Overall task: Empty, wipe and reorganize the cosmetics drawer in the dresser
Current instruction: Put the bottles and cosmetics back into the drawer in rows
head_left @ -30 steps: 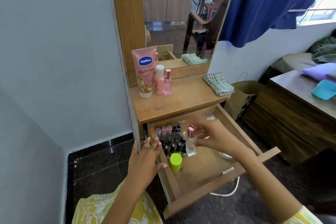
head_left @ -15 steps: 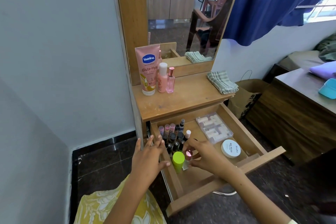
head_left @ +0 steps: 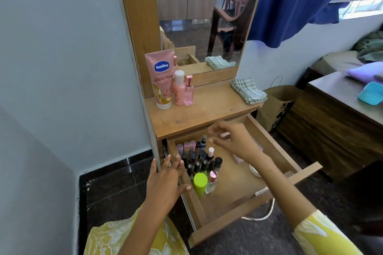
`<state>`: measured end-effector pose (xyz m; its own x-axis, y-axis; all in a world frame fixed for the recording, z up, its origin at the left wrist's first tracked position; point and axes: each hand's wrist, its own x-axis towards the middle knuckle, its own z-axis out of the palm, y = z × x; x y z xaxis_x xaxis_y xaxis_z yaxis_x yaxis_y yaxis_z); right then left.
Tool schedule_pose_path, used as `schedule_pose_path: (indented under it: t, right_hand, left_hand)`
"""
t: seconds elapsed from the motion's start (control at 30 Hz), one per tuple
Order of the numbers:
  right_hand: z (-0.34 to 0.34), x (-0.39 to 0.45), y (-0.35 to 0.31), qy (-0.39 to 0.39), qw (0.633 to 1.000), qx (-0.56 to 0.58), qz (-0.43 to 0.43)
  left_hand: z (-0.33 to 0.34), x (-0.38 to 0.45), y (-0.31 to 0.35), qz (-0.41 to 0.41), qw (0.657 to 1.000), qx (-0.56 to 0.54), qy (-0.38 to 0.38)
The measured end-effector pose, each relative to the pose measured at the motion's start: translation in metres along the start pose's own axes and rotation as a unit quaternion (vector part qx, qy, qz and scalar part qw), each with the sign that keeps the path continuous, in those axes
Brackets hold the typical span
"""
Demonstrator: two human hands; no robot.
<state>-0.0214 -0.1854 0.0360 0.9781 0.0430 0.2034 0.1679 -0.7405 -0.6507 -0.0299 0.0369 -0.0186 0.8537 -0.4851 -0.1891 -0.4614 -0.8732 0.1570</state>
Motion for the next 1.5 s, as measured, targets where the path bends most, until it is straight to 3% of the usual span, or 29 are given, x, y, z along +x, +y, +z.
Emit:
schedule_pose_path:
  t: [0.3, 0.43, 0.77, 1.17, 1.5]
  right_hand:
    - [0.032, 0.101, -0.005, 0.129, 0.983, -0.129, -0.003]
    - [0.038, 0.124, -0.009, 0.141, 0.983, -0.102, -0.053]
    - [0.037, 0.119, -0.014, 0.21, 0.977, -0.025, -0.026]
    - [-0.011, -0.028, -0.006, 0.155, 0.986, 0.042, 0.05]
    - [0.017, -0.077, 0.012, -0.002, 0.98, -0.023, 0.198]
  left_hand:
    - [-0.001, 0.003, 0.0, -0.004, 1.0, 0.009, -0.005]
    - [-0.001, 0.004, 0.0, -0.008, 1.0, 0.003, -0.009]
    - [-0.001, 0.004, -0.001, -0.011, 1.0, 0.005, -0.011]
    - [-0.004, 0.003, 0.0, -0.002, 1.0, -0.003, -0.003]
    - [-0.002, 0.001, 0.001, -0.002, 1.0, -0.009, 0.004]
